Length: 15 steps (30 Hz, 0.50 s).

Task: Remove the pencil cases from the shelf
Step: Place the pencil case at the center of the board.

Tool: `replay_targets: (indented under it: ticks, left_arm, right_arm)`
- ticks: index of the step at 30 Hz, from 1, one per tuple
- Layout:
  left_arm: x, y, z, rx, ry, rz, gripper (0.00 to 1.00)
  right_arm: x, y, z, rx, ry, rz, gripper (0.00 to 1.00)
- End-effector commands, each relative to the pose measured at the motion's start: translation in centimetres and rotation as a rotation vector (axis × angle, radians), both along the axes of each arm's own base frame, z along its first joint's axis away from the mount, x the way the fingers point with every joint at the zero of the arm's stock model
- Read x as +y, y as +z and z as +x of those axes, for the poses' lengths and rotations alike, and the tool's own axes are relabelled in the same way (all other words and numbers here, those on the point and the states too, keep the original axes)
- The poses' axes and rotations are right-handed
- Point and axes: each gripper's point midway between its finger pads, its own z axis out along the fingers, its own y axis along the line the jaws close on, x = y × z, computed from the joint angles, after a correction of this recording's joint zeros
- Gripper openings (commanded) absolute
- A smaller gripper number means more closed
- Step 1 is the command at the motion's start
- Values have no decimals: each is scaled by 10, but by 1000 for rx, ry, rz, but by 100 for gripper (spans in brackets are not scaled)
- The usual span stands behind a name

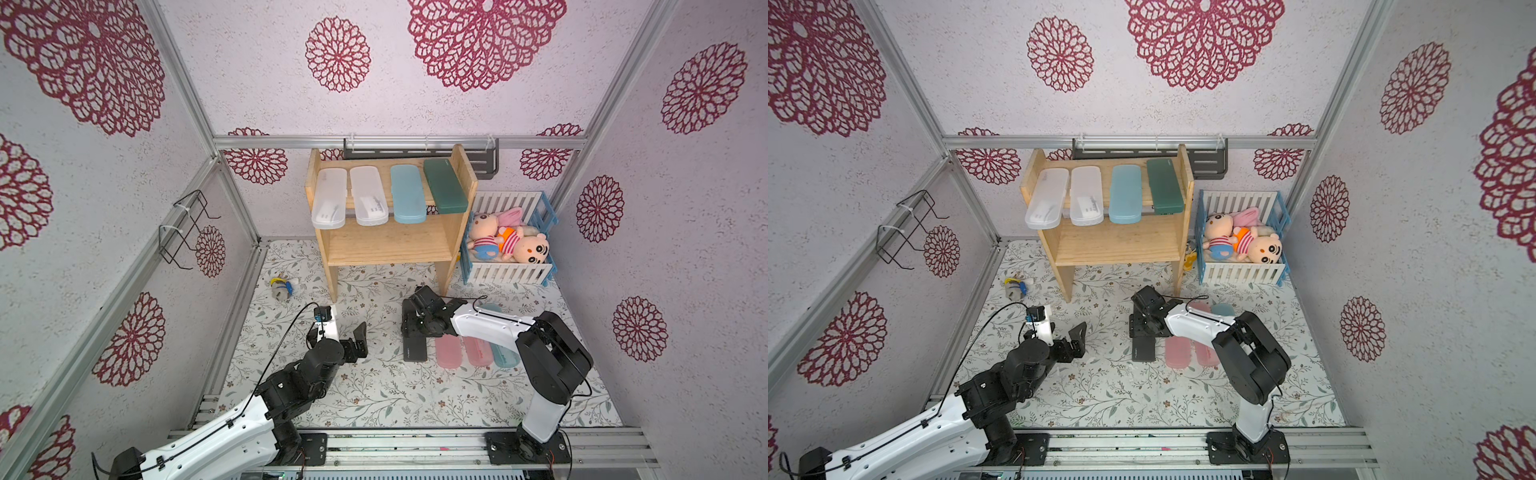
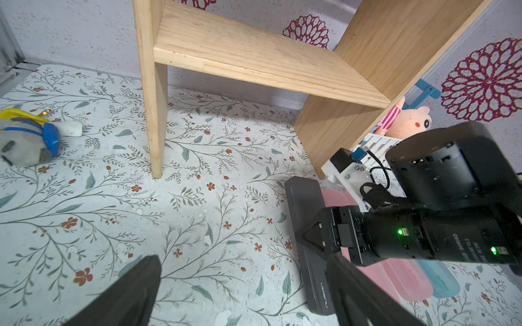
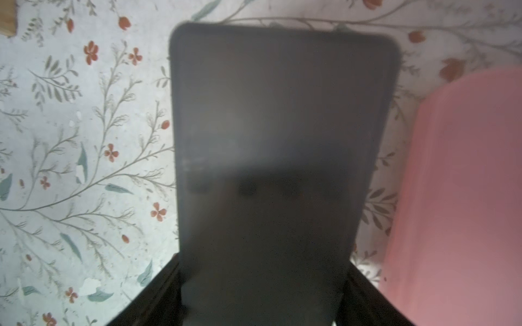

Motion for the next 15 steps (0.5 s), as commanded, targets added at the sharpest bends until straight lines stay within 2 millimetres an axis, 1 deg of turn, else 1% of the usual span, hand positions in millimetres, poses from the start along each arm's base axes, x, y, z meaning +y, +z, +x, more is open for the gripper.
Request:
replay_targets:
  ticks: [1, 8, 15]
  left_arm:
    - [4, -8, -1, 18, 3, 0, 97]
    - [4, -11, 0, 28, 1, 2, 97]
    - [3, -10, 1, 27, 1, -2, 97]
  right_arm:
    - [-7, 6, 9, -36, -5, -35, 58]
    - [-20, 2, 6, -23, -12, -80, 60]
    - [-37, 2, 4, -21, -28, -96, 62]
